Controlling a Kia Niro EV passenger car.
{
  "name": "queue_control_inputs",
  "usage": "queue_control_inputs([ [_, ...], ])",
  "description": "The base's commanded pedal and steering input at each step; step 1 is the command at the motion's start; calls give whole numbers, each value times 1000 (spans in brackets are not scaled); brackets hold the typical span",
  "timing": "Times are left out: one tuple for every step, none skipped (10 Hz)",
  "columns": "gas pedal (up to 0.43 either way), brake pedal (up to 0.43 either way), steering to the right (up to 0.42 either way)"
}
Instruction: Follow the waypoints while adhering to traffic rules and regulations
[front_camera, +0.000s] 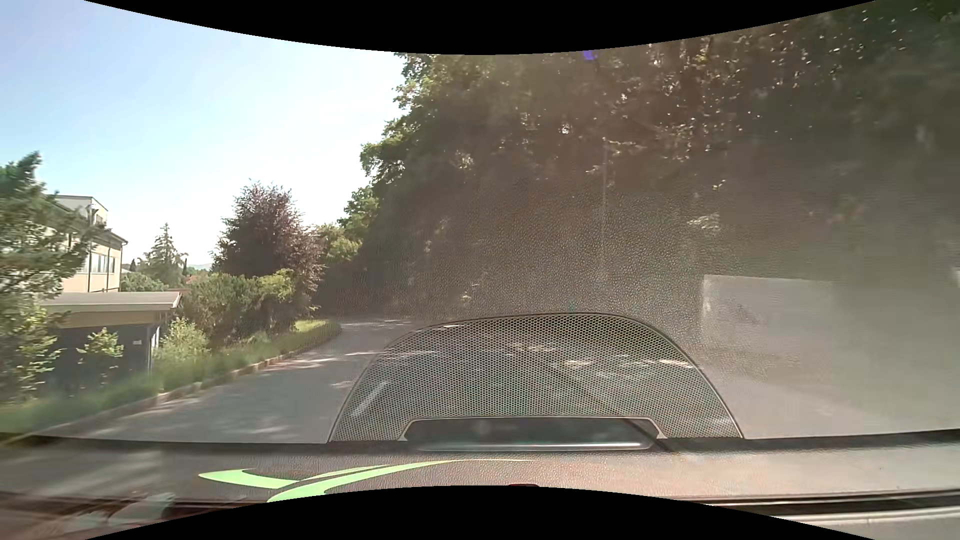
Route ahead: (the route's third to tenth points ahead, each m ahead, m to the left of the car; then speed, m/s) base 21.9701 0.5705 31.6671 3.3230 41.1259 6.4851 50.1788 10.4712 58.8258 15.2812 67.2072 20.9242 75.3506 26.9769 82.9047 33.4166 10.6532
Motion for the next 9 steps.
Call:
queue_control_inputs([
  [0,12,-47],
  [0,18,-47],
  [0,18,-47],
  [0,18,-47],
  [0,18,-47],
  [0,18,-47],
  [0,18,-47],
  [0,24,-47],
  [0,24,-46],
])
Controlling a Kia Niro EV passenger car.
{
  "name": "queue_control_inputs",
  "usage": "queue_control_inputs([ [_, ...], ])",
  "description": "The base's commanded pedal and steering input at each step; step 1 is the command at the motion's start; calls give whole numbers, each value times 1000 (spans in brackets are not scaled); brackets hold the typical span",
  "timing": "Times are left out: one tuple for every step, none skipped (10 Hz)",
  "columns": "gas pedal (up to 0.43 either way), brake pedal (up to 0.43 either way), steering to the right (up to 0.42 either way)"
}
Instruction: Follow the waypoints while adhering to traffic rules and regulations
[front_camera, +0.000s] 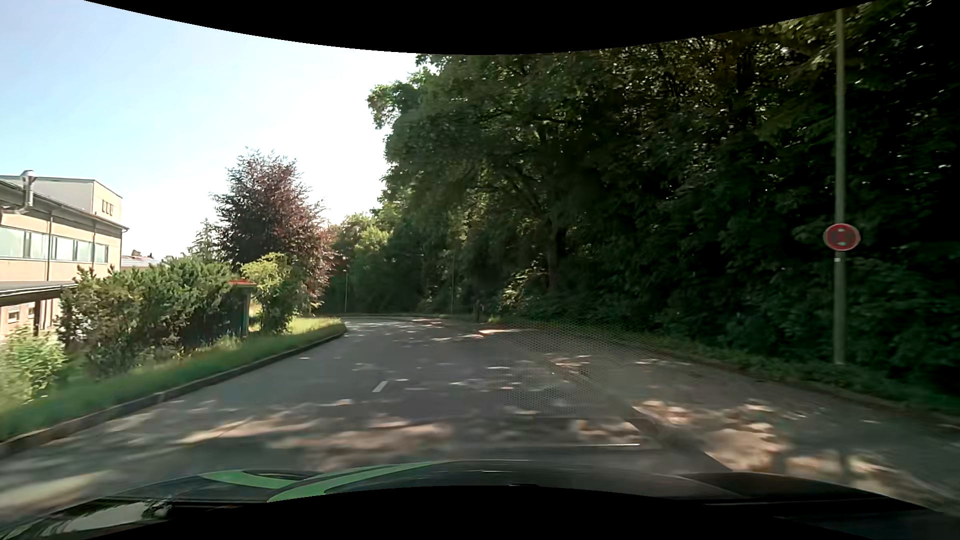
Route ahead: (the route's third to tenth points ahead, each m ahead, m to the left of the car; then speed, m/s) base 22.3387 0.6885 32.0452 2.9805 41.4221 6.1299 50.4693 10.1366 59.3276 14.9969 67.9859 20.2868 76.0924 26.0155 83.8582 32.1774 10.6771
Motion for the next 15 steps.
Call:
queue_control_inputs([
  [0,24,-45],
  [0,24,-43],
  [0,24,-41],
  [0,24,-40],
  [0,37,-39],
  [0,37,-39],
  [0,37,-39],
  [0,37,-38],
  [0,37,-38],
  [0,24,-38],
  [0,18,-38],
  [0,6,-38],
  [0,0,-36],
  [0,0,-36],
  [0,0,-36],
])
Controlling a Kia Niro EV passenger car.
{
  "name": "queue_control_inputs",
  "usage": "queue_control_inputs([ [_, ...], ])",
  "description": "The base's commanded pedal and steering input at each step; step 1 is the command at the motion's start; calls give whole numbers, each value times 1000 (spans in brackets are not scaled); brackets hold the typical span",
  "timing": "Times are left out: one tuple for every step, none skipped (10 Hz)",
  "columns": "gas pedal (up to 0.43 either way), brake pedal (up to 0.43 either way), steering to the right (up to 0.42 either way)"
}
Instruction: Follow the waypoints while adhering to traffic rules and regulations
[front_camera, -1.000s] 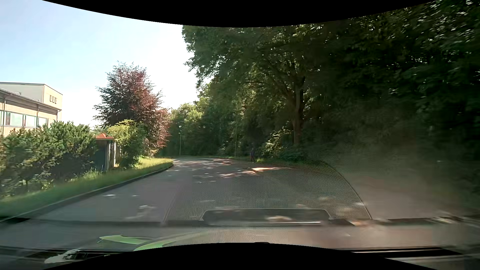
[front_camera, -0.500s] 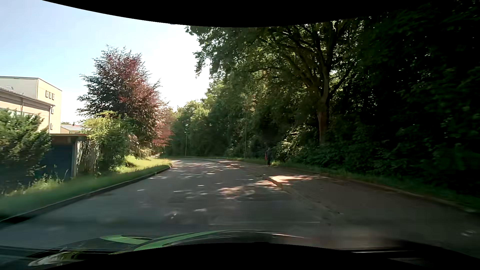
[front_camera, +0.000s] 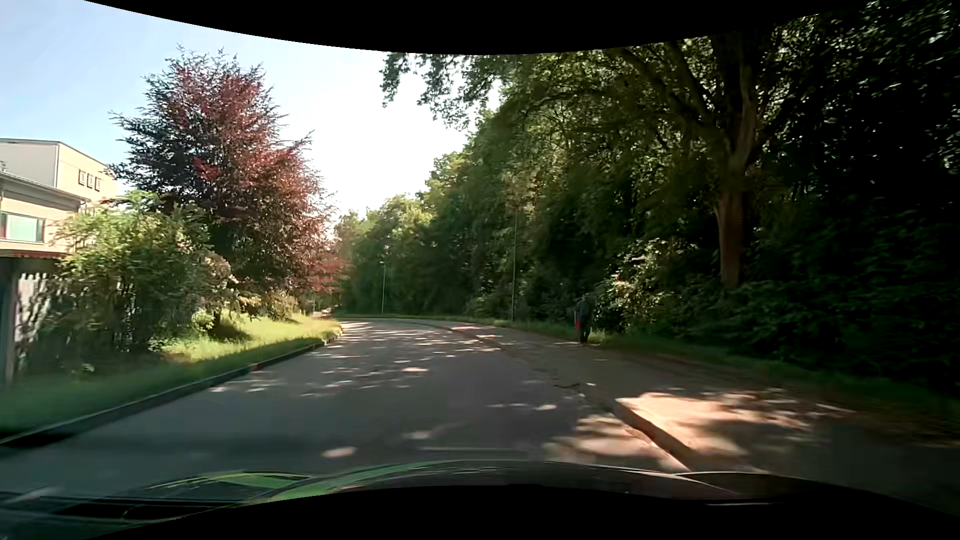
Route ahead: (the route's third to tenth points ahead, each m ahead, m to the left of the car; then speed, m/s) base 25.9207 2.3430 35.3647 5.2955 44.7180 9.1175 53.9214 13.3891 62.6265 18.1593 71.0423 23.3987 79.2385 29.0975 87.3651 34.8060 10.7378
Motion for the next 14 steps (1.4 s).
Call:
queue_control_inputs([
  [0,0,-37],
  [0,0,-37],
  [0,0,-39],
  [0,0,-41],
  [0,0,-42],
  [0,0,-42],
  [0,0,-42],
  [0,0,-43],
  [0,0,-43],
  [0,0,-43],
  [0,0,-43],
  [0,0,-44],
  [0,6,-44],
  [0,18,-44],
])
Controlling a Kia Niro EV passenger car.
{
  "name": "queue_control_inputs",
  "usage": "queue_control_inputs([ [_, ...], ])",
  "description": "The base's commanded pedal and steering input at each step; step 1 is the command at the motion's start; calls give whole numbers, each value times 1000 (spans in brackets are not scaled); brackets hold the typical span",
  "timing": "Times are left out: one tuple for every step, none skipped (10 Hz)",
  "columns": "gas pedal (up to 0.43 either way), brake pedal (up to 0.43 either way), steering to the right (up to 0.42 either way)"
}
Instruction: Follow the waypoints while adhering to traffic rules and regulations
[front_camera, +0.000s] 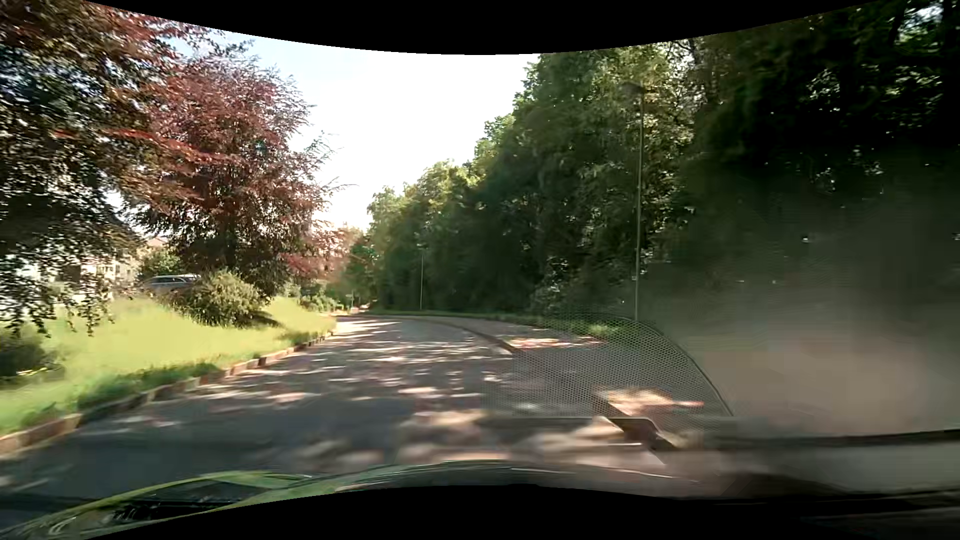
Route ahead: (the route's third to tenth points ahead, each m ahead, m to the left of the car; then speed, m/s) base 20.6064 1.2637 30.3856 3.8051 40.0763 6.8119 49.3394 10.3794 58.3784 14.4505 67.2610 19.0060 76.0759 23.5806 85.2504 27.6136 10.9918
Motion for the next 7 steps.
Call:
queue_control_inputs([
  [0,24,-44],
  [0,30,-44],
  [0,37,-47],
  [0,43,-49],
  [0,49,-49],
  [0,55,-49],
  [0,55,-49],
])
